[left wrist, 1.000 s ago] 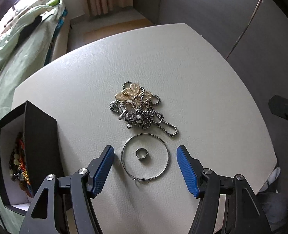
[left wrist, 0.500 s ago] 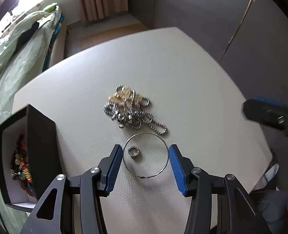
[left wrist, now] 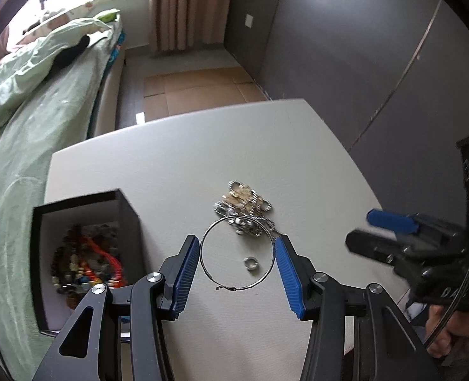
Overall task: Organize jewelry
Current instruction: 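Carry the silver hoop into the box with the left gripper while the right grasps the small ring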
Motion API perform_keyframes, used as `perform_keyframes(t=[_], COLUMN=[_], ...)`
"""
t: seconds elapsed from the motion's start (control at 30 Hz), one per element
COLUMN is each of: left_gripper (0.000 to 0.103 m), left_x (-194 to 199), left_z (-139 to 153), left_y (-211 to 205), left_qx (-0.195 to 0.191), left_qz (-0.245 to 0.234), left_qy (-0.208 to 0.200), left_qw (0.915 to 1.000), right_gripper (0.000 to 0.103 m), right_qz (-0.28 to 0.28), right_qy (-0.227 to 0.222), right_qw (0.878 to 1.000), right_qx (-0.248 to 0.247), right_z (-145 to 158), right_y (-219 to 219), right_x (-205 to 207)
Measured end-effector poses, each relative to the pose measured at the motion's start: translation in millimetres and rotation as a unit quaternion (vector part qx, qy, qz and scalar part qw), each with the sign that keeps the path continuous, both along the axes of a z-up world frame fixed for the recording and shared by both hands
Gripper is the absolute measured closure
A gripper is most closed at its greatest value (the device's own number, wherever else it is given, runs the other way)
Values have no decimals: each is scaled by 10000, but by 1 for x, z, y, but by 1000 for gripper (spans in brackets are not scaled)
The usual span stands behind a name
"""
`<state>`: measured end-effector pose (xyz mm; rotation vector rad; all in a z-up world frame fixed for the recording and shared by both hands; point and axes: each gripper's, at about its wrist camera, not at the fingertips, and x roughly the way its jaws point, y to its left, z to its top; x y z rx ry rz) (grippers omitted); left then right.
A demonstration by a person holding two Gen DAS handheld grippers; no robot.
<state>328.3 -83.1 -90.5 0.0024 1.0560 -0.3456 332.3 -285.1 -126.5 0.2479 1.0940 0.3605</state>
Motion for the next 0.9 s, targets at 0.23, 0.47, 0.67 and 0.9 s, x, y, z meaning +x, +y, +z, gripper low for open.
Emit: perform_keyframes(t=[0.23,0.47,0.67,0.9], left_gripper=[52,52,52,52], left_x=[1,0,-3,-7], left_z=[16,28,30,27], left_y=[34,66,89,113], left_qx=[-250,-419,-452,-494], left_qz=[311,586,718,871], left_qy=[-167,-289,-289,-234], left_qw=[9991,9970,9960,9947], right_gripper=[47,55,65,71], right_qz=[638,1354,1661,1758], right_qy=[-170,-247,-277,-245], right_qw=[9977,9885,9809,9770], right_qx=[-124,-626,-970,-1178], right_z=[-2,-12,-21,-29], right_y=[36,78,96,112], right_x=[-1,-4,-5,1])
